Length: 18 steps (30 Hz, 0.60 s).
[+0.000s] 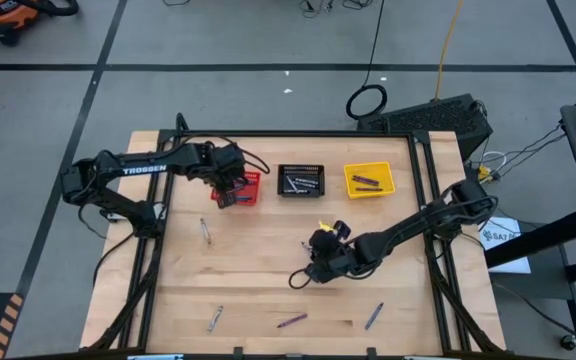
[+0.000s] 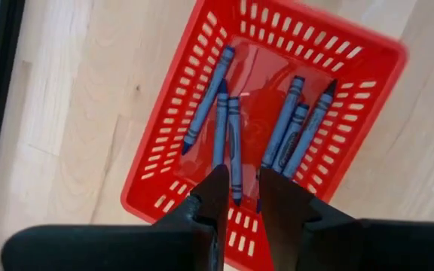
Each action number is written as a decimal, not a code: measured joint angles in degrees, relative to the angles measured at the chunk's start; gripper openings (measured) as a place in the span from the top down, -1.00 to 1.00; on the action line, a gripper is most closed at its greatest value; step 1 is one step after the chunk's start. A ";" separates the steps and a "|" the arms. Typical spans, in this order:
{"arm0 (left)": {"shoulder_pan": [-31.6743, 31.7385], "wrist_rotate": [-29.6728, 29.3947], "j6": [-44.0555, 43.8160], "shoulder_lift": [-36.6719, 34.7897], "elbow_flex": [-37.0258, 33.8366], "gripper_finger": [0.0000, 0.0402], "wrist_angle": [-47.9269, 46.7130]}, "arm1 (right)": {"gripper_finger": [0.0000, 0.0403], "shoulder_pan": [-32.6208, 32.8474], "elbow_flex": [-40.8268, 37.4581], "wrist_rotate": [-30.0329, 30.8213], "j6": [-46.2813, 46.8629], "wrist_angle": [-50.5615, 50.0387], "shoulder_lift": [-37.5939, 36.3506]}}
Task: Sort crayons
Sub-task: Put the black crayon into the black basket
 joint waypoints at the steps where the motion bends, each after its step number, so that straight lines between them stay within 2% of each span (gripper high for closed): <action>1: -0.38 0.00 0.00 0.00 0.28 0.65 0.07 | 0.41 -0.01 0.00 -0.88 0.52 0.06 0.67; 7: -3.10 0.10 -1.54 0.00 2.78 0.65 -0.05 | 0.41 -0.63 -0.02 -4.34 3.27 0.61 3.21; 12: -5.80 2.81 -3.43 0.00 6.36 0.65 -0.86 | 0.41 -0.77 0.00 -7.37 4.11 1.86 3.60; 18: -8.99 3.48 -7.39 -0.02 9.87 0.65 -1.87 | 0.41 -1.17 -0.02 -8.05 4.13 1.49 3.60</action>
